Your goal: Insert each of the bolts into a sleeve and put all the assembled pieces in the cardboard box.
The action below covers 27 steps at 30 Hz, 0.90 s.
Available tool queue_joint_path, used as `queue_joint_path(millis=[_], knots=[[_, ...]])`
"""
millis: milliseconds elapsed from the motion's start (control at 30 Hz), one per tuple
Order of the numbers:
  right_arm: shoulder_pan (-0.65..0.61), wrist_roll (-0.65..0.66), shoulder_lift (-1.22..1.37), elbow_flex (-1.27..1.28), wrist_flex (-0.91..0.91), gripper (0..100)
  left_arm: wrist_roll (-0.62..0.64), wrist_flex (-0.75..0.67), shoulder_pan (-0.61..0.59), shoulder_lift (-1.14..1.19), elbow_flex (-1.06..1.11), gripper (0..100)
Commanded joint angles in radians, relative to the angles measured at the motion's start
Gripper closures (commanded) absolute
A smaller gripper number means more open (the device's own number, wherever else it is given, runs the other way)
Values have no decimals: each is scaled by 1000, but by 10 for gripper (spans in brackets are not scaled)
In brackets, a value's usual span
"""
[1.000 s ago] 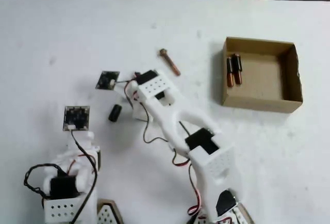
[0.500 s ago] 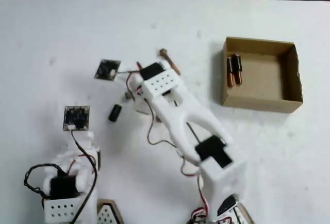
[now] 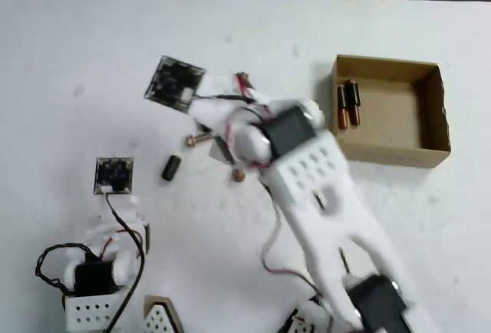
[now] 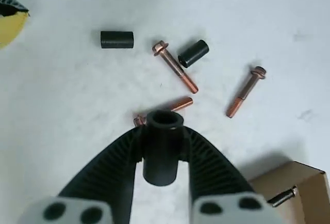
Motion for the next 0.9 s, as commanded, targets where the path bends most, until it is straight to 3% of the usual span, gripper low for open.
queue_joint_path(millis=[0, 233, 867], knots=[[16, -68, -159, -9, 38, 982, 6, -12, -8, -5, 5, 976], [160, -201, -320, 15, 85, 982, 6, -11, -8, -5, 5, 976], [332, -196, -875, 491, 47, 981, 6, -11, -8, -5, 5, 976]])
